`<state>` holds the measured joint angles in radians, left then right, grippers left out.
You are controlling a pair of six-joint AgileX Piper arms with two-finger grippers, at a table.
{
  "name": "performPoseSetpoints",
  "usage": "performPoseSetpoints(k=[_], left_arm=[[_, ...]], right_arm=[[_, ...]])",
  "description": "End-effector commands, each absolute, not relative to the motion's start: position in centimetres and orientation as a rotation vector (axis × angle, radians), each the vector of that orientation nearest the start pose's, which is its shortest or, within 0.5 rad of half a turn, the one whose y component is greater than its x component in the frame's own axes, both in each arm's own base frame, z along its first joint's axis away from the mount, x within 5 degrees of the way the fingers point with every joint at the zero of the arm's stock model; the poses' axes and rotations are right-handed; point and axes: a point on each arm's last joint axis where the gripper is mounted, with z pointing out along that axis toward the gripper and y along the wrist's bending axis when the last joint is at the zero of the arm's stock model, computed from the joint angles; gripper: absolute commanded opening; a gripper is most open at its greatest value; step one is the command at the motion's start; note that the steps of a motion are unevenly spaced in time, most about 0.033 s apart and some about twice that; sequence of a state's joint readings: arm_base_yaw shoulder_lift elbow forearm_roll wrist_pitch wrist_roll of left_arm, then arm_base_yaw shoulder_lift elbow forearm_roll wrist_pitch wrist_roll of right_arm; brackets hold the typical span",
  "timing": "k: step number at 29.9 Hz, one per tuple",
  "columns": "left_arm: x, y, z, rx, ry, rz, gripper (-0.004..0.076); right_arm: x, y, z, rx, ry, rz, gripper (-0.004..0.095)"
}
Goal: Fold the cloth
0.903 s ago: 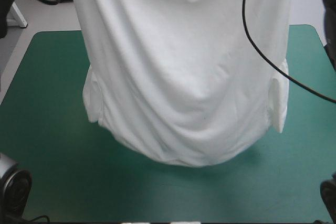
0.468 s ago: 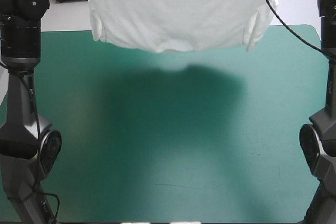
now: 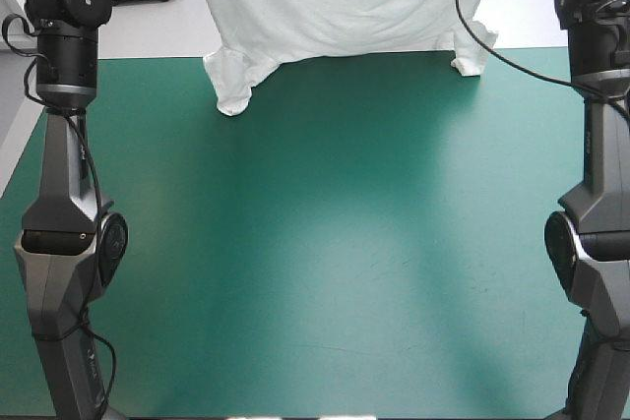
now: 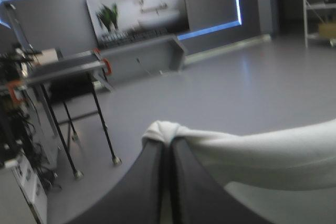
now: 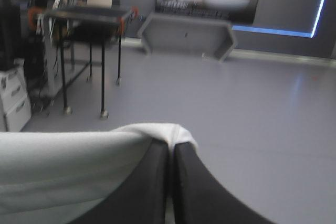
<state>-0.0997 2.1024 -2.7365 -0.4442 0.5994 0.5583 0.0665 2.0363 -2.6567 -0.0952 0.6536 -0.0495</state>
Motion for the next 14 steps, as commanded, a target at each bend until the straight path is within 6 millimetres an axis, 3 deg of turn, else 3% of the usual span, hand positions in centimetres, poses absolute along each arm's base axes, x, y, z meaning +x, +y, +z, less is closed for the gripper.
performPoseSetpoints(k=[1, 5, 14], left_arm=[[39.9, -6.6, 56.9, 0.407, 1.361, -0.176, -0.0022], [39.9, -6.9, 55.4, 0.454, 1.518, -0.230, -0.0022], [41.5, -6.7, 49.1, 0.480, 2.017, -0.253, -0.0022]], right_arm=[[39.7, 2.2, 57.0, -0.167, 1.470, -0.112, -0.0017], [39.7, 2.3, 55.5, -0.203, 1.616, -0.117, -0.0017], [42.8, 3.0, 47.8, -0.300, 1.977, -0.029, -0.0017]])
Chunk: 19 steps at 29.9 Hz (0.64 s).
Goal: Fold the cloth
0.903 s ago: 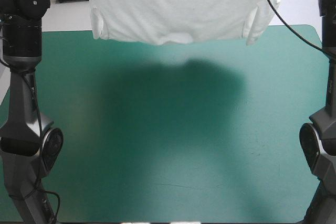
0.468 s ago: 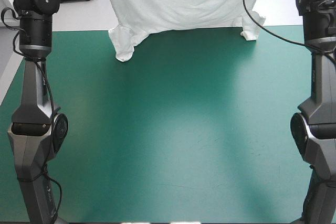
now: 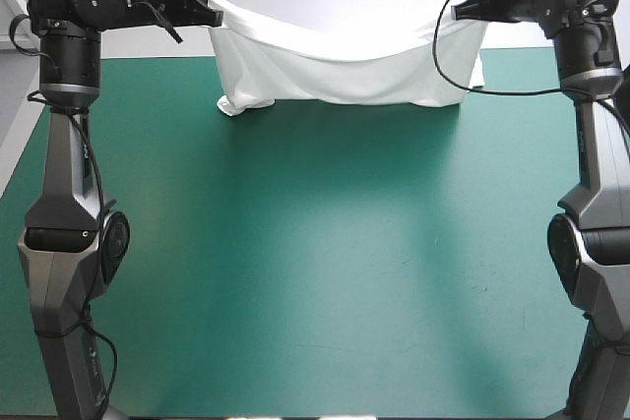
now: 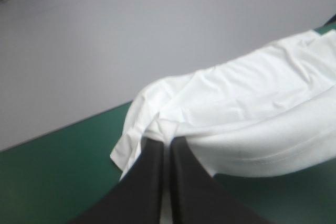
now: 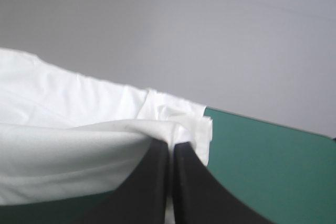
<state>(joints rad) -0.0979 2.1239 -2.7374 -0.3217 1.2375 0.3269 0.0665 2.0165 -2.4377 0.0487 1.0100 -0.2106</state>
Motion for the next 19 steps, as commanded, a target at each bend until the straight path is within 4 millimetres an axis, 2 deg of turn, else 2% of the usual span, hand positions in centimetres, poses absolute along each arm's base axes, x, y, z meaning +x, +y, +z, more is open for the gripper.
performPoseSetpoints(k=[1, 7, 11, 15, 19], left_arm=[[41.9, -6.8, 48.5, 0.479, 2.038, -0.266, -0.0022], [43.9, -8.0, 45.2, 0.438, 2.141, -0.459, -0.0022], [45.0, -8.4, 42.1, 0.409, 2.260, -0.539, -0.0022], [45.1, -8.6, 39.1, 0.395, 2.390, -0.571, -0.0022], [43.5, -8.4, 37.2, 0.410, 2.497, -0.582, -0.0022]], right_arm=[[43.1, 3.1, 47.0, -0.309, 2.000, -0.025, -0.0017], [44.3, 3.2, 41.2, -0.353, 2.209, -0.011, -0.0017], [44.1, 3.4, 38.0, -0.368, 2.357, 0.035, -0.0017], [43.0, 3.6, 36.5, -0.376, 2.453, 0.097, -0.0017], [41.6, 3.6, 36.0, -0.394, 2.535, 0.111, -0.0017]])
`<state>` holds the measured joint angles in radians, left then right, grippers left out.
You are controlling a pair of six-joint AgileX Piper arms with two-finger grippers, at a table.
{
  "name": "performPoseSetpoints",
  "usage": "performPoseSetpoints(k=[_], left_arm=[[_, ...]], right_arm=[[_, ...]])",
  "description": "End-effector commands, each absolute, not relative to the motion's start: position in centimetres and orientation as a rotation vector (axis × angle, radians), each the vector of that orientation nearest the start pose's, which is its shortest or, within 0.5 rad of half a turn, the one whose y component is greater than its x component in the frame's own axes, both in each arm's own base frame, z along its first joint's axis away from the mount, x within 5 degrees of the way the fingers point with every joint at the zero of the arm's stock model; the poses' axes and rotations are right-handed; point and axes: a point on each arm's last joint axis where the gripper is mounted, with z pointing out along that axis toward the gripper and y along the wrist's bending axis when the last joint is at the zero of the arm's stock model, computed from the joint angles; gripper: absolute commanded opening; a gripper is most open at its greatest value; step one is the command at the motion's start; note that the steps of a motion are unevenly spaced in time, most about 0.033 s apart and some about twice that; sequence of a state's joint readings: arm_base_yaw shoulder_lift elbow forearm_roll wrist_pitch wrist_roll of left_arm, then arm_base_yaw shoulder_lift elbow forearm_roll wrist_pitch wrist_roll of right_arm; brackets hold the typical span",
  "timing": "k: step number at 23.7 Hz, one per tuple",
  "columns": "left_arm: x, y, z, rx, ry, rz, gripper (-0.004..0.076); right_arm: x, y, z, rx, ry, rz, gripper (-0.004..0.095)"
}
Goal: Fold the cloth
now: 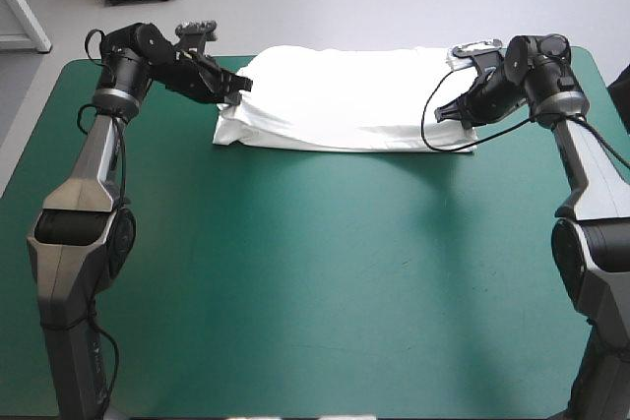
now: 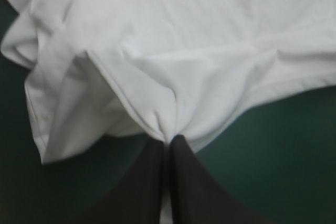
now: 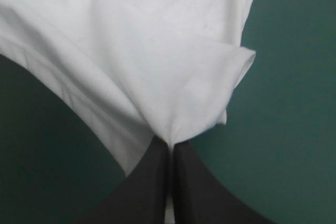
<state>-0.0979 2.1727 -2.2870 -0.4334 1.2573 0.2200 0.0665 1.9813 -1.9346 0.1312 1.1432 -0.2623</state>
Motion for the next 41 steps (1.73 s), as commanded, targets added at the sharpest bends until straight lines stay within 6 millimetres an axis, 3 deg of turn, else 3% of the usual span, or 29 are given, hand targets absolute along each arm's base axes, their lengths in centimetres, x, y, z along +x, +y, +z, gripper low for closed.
performPoseSetpoints(k=[1, 10, 14, 19, 21, 24, 28, 33, 41], left_arm=[[42.9, -8.3, 37.0, 0.423, 2.517, -0.579, -0.0022], [35.9, -7.5, 36.0, 0.460, 2.646, -0.584, -0.0022], [30.4, -6.7, 35.5, 0.484, 2.703, -0.539, -0.0022], [23.9, -6.0, 34.4, 0.501, 2.738, -0.546, -0.0022], [21.7, -6.3, 33.6, 0.538, 2.750, -0.544, -0.0022], [19.1, -7.0, 32.1, 0.590, 2.790, -0.567, -0.0022], [16.1, -6.9, 30.3, 0.588, 2.855, -0.530, -0.0022], [13.7, -6.5, 28.5, 0.556, 2.906, -0.521, -0.0022], [12.5, -6.0, 26.8, 0.568, 2.956, -0.497, -0.0022]], right_arm=[[41.2, 3.6, 36.1, -0.393, 2.543, 0.113, -0.0017], [37.4, 3.5, 38.3, -0.345, 2.598, 0.156, -0.0017], [32.7, 3.1, 36.0, -0.351, 2.716, 0.152, -0.0017], [23.8, 2.6, 31.7, -0.366, 2.876, 0.162, -0.0017], [20.9, 2.7, 31.3, -0.391, 2.872, 0.156, -0.0017], [18.3, 2.6, 30.8, -0.408, 2.861, 0.140, -0.0017], [16.9, 2.5, 29.7, -0.412, 2.886, 0.133, -0.0017], [15.7, 2.3, 28.5, -0.413, 2.916, 0.137, -0.0017], [13.5, 2.1, 26.0, -0.419, 2.987, 0.140, -0.0017]])
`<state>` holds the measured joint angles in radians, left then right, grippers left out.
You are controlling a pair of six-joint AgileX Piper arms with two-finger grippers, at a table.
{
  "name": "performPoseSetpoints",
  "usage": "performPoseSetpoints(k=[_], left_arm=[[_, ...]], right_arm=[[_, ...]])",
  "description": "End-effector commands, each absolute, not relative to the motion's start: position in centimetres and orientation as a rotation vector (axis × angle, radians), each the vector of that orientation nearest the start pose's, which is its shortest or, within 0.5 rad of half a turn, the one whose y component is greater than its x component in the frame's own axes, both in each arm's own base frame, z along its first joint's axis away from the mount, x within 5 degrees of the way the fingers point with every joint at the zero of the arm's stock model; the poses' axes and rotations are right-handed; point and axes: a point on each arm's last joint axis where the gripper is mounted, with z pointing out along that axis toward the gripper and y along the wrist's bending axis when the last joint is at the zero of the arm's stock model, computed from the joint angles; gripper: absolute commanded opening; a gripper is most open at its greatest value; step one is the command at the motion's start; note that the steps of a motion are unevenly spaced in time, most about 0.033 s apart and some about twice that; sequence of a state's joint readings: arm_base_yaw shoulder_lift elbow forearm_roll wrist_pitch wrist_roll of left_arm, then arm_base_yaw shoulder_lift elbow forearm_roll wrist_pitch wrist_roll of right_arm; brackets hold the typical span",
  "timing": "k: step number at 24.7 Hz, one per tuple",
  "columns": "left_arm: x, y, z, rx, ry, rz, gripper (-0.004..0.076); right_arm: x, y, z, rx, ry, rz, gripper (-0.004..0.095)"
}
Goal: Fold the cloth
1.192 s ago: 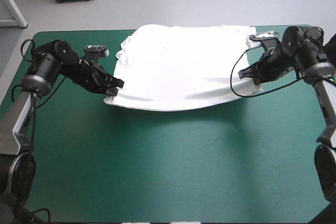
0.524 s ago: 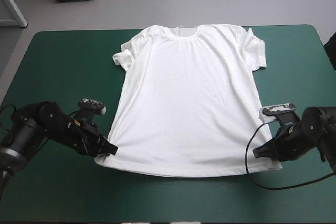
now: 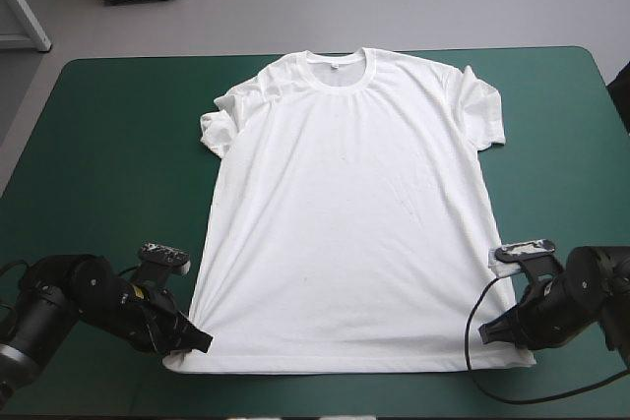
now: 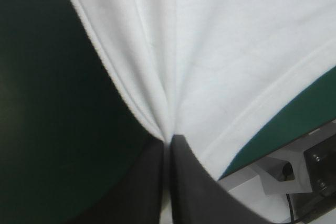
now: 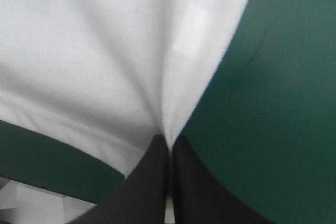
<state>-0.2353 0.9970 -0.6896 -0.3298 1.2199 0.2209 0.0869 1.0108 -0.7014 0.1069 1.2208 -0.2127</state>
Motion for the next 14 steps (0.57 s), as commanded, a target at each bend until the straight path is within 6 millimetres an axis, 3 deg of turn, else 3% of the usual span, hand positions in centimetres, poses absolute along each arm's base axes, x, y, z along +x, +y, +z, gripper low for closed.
performPoseSetpoints(k=[1, 4, 7, 8, 11, 13, 14], left_arm=[[12.5, -6.0, 26.7, 0.570, 2.955, -0.487, -0.0022], [12.5, -5.7, 26.7, 0.587, 2.961, -0.444, -0.0021], [12.5, -5.6, 26.6, 0.591, 2.964, -0.430, 0.0025], [12.5, -5.7, 26.7, 0.589, 2.963, -0.440, 0.0059], [12.5, -6.0, 26.8, 0.568, 2.960, -0.493, 0.0266], [12.7, -6.4, 27.8, 0.538, 2.923, -0.556, 0.0356], [12.9, -6.6, 28.5, 0.537, 2.893, -0.569, 0.0371]], right_arm=[[13.3, 2.0, 25.9, -0.422, 2.989, 0.132, -0.0017], [12.9, 2.0, 25.9, -0.424, 2.978, 0.120, -0.0003], [12.7, 2.0, 26.2, -0.419, 2.958, 0.131, 0.0091], [12.6, 2.0, 26.2, -0.413, 2.953, 0.138, 0.0144], [12.2, 2.0, 26.6, -0.360, 2.936, 0.144, 0.0453], [12.1, 2.0, 27.3, -0.340, 2.901, 0.132, 0.0560], [12.1, 1.9, 27.8, -0.336, 2.877, 0.117, 0.0563]])
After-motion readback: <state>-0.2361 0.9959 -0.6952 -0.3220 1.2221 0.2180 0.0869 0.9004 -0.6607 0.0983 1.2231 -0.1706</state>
